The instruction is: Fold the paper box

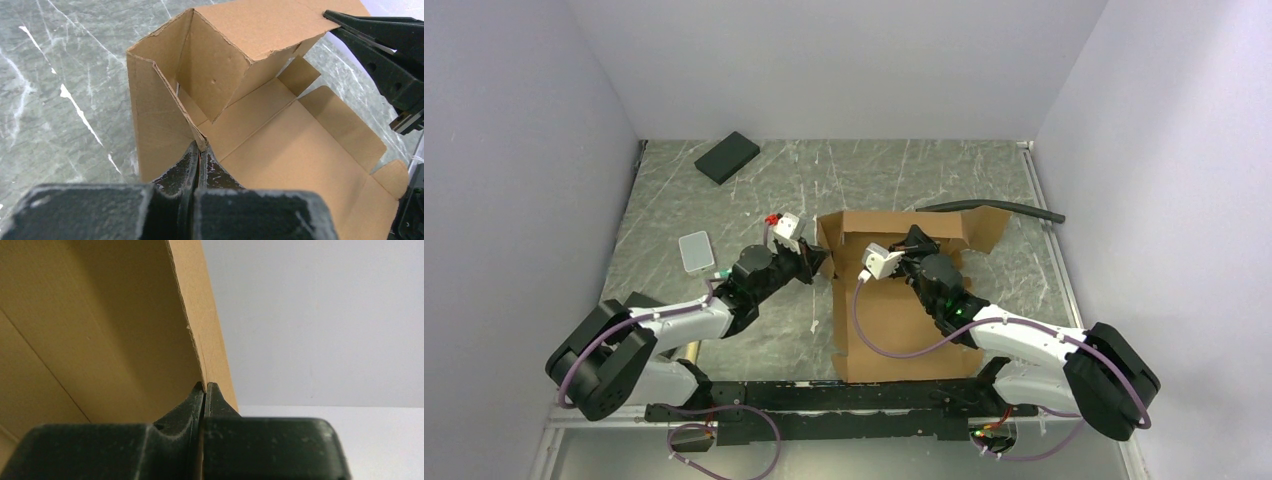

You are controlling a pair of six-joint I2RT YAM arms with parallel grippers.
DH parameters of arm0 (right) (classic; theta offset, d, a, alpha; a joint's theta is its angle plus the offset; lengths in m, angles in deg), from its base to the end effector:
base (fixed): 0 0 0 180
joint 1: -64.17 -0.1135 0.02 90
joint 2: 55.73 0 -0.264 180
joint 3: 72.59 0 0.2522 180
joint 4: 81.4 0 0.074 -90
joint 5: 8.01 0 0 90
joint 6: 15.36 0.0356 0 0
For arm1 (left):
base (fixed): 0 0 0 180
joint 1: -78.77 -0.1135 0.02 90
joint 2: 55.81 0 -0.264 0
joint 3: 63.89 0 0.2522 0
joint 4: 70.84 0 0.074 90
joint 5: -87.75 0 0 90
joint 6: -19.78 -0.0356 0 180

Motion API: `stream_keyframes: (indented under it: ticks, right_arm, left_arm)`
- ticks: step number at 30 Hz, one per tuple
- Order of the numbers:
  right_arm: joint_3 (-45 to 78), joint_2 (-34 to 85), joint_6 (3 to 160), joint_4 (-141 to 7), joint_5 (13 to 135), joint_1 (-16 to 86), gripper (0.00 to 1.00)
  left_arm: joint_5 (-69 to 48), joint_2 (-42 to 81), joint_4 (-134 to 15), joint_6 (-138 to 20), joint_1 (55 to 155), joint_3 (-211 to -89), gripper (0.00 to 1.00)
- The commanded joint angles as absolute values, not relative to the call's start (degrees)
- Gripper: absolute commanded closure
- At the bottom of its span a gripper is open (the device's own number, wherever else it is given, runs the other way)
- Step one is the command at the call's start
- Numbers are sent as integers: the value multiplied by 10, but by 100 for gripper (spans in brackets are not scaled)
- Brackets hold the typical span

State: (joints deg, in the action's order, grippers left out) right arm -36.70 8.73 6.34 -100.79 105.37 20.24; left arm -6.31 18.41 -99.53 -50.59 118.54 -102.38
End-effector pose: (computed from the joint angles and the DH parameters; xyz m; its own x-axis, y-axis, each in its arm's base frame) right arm 0.1776 0.1515 0.2141 0.2871 -0.9077 -0.3062 -0.2379 0.2421 -0.9406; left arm 0.1995 -0.1693 0.2069 -0.3212 -0.1686 -0.9319 0.6202 0.7061 -0.3416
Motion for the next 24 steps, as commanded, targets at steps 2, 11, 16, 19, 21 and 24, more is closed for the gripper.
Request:
stream_keyframes:
  ticks: [2, 11, 16, 19, 21, 24]
  right_arm:
    - [-362, 89, 104, -950, 1033, 201, 100]
    - [-352, 92, 118, -934, 1030, 201, 100]
    - [-344, 95, 130, -914, 1023, 201, 100]
    - [-339, 95, 139, -901, 1016, 201, 100]
    - [-336, 93, 145, -894, 1012, 201, 100]
    - [-331, 93, 154, -887, 1010, 201, 100]
  left_arm:
    - [-115, 197, -1047, -464, 1188, -1046, 100]
    - [-133, 211, -1073, -427, 1188, -1031, 100]
    - [-120, 207, -1076, -423, 1188, -1031, 100]
    - [-107, 202, -1064, -424, 1188, -1042, 100]
    - [-106, 208, -1064, -421, 1189, -1052, 100]
    - [-116, 231, -1088, -411, 1188, -1063, 100]
